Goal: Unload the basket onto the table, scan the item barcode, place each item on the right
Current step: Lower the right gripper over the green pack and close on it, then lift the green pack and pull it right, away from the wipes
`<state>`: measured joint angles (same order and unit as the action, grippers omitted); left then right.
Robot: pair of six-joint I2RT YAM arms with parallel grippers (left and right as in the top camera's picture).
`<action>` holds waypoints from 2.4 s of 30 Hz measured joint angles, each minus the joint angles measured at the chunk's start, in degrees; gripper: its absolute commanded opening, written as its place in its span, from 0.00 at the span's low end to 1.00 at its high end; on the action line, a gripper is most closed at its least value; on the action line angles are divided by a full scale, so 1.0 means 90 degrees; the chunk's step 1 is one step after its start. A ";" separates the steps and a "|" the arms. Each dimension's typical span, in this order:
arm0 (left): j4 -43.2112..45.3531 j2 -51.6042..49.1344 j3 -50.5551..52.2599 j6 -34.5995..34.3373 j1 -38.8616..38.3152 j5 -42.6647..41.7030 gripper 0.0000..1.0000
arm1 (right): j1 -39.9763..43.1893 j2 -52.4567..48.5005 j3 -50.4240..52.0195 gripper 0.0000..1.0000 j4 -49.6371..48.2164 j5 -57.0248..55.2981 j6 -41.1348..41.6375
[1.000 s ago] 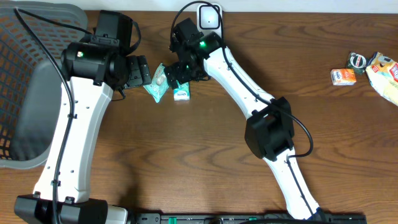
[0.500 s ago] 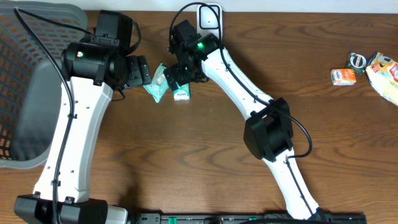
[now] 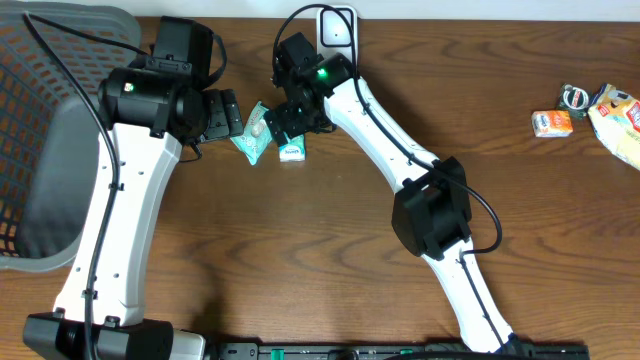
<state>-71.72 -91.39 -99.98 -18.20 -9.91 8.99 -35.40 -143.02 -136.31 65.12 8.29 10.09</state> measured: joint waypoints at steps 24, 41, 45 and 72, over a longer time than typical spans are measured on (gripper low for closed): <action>0.0000 0.0000 0.0000 0.0000 0.0000 0.0000 0.98 | -0.0075 -0.0100 0.0002 0.02 -0.0095 -0.0233 0.0656; 0.0000 0.0000 0.0000 0.0000 0.0000 0.0000 0.98 | -0.0202 -0.0619 0.0002 0.01 -0.0372 -0.0423 0.0695; 0.0000 0.0000 0.0000 0.0000 0.0000 0.0000 0.98 | -0.0211 -0.0619 -0.0022 0.01 -0.0044 -0.0942 0.0758; 0.0000 0.0000 0.0000 0.0000 0.0000 0.0000 0.98 | 0.0187 -0.0330 0.0000 0.99 0.0799 -0.1926 0.1537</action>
<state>-71.72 -91.39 -99.98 -18.20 -9.91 8.99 -33.71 -145.99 -136.31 72.31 -9.04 23.92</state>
